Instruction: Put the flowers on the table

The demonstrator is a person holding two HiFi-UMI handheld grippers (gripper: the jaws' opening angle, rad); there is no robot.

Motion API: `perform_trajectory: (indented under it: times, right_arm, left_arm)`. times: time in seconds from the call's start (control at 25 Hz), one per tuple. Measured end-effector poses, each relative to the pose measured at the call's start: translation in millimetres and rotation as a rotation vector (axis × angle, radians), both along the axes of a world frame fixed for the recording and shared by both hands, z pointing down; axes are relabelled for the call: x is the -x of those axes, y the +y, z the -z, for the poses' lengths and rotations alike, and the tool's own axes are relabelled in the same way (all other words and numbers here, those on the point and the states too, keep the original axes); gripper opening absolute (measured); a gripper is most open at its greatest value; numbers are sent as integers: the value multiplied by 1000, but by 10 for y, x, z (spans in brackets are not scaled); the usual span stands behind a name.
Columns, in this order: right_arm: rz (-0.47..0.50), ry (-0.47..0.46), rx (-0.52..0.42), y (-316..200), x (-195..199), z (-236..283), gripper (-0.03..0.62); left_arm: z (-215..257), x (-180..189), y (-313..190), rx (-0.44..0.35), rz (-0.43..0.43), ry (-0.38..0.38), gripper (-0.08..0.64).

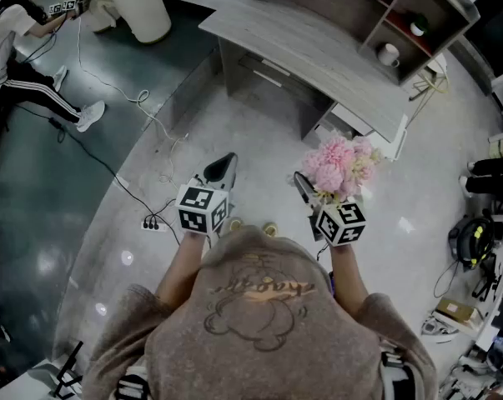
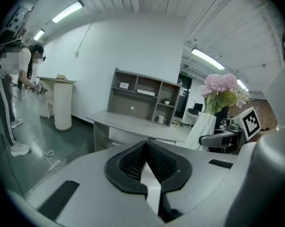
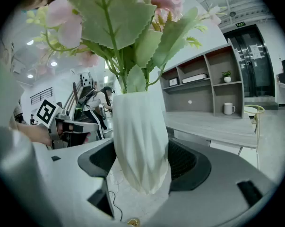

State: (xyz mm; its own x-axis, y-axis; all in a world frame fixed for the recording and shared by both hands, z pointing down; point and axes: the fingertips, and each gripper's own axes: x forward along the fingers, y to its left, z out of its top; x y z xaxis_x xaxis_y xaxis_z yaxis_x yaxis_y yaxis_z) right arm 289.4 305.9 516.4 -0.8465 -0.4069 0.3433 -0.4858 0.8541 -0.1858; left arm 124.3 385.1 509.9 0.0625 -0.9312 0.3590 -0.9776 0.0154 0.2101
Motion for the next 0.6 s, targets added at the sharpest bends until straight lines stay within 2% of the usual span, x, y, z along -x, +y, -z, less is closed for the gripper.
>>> perform_trajectory:
  times: [0.2,0.6]
  right_arm:
    - [6,1,-6,-49,93,23,336]
    - [1,-35,-16,-12,595,5,334]
  left_arm:
    - [18,88,-34,5,3,-3,11]
    - [-69,639,92,13,-13,-24,11]
